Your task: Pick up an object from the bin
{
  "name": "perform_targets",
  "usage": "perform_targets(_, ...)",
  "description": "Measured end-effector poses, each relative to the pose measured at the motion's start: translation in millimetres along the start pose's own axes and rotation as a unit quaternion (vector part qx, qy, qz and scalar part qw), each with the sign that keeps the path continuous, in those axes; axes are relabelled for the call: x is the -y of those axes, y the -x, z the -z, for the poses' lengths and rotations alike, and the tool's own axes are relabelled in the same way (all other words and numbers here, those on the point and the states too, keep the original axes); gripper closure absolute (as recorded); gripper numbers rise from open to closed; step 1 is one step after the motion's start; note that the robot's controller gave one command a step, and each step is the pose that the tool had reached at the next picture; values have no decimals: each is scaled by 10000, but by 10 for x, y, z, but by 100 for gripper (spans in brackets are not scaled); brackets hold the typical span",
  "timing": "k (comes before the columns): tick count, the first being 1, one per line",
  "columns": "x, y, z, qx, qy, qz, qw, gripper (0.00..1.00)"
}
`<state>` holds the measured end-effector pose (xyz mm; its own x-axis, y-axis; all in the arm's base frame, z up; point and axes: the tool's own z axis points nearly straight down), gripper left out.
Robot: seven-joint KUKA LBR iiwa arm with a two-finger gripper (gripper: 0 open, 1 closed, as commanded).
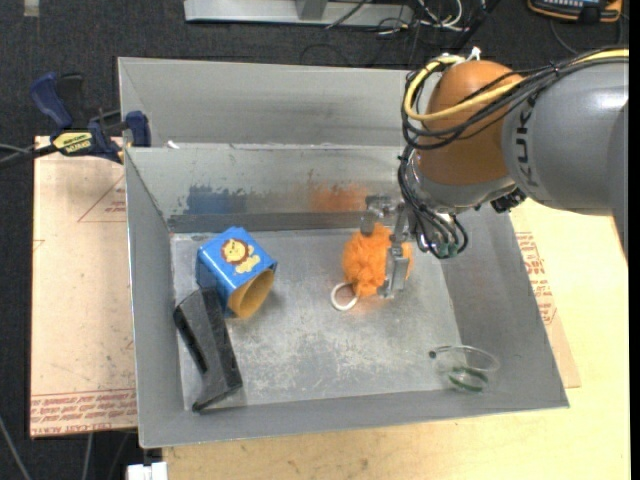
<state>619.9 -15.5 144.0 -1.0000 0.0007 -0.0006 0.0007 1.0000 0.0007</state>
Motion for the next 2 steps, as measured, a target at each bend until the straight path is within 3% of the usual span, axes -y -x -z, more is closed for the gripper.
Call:
perform_targets(1, 79, -32, -203, 40, 7, 428, 9991, 0)
perform_targets(2, 355, -1, -732, 25, 5, 1511, 9885, 100)
